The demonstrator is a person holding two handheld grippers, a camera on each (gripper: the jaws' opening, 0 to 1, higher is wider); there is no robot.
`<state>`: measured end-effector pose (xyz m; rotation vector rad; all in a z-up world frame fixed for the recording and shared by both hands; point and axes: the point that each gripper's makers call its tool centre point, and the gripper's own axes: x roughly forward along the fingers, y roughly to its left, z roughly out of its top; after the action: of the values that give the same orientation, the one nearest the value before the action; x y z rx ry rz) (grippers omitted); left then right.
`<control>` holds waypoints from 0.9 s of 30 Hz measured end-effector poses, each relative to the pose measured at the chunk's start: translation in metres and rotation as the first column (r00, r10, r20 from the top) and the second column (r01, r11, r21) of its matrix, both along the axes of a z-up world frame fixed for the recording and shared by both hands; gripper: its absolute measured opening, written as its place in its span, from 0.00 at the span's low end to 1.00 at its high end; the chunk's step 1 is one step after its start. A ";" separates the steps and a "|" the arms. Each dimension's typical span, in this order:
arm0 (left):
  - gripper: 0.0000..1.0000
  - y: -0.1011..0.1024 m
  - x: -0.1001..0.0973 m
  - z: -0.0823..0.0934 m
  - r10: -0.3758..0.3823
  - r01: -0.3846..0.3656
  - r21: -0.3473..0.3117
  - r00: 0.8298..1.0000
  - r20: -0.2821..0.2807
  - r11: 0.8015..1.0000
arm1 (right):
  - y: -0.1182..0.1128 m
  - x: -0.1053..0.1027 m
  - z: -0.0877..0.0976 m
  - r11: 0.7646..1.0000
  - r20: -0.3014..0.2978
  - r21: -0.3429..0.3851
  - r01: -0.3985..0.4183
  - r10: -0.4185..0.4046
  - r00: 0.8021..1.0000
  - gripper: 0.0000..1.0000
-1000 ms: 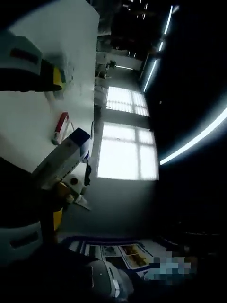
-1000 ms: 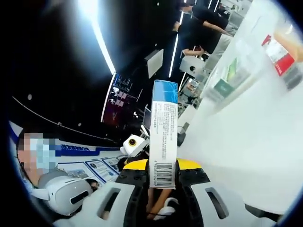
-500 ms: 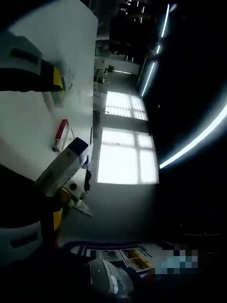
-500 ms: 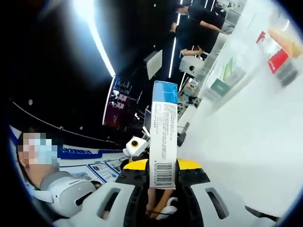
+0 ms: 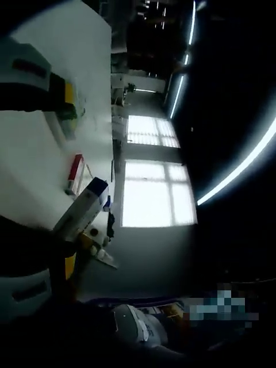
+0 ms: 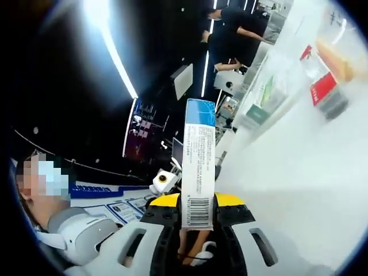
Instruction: Arrange the small medicine boxes into an aligned row inside the storage area until every box is upright, visible, and separated from the surrounding clutter.
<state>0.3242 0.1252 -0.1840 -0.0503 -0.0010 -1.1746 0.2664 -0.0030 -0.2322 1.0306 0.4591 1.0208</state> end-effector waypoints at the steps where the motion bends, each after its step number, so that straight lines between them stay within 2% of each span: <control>1: 0.99 0.000 0.000 0.001 0.001 -0.001 0.001 1.000 0.001 1.000 | 0.000 0.000 0.000 1.000 -0.002 0.000 0.000 0.000 1.000 0.19; 8: 0.99 -0.003 0.004 0.005 0.019 -0.019 0.012 0.999 0.030 1.000 | -0.002 0.001 0.002 1.000 -0.002 -0.006 0.004 -0.004 1.000 0.19; 18: 0.99 0.004 0.002 0.000 0.031 -0.032 0.024 0.999 0.036 0.999 | 0.000 -0.003 0.000 1.000 -0.008 -0.005 0.022 -0.022 1.000 0.19; 27: 0.99 0.003 -0.008 0.001 0.032 -0.033 0.027 0.998 0.050 0.999 | 0.001 -0.006 0.000 1.000 -0.010 0.011 0.017 -0.017 1.000 0.19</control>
<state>0.3164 0.1286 -0.1828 0.0032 -0.0297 -1.1428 0.2606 -0.0020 -0.2320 1.0481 0.4523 1.0047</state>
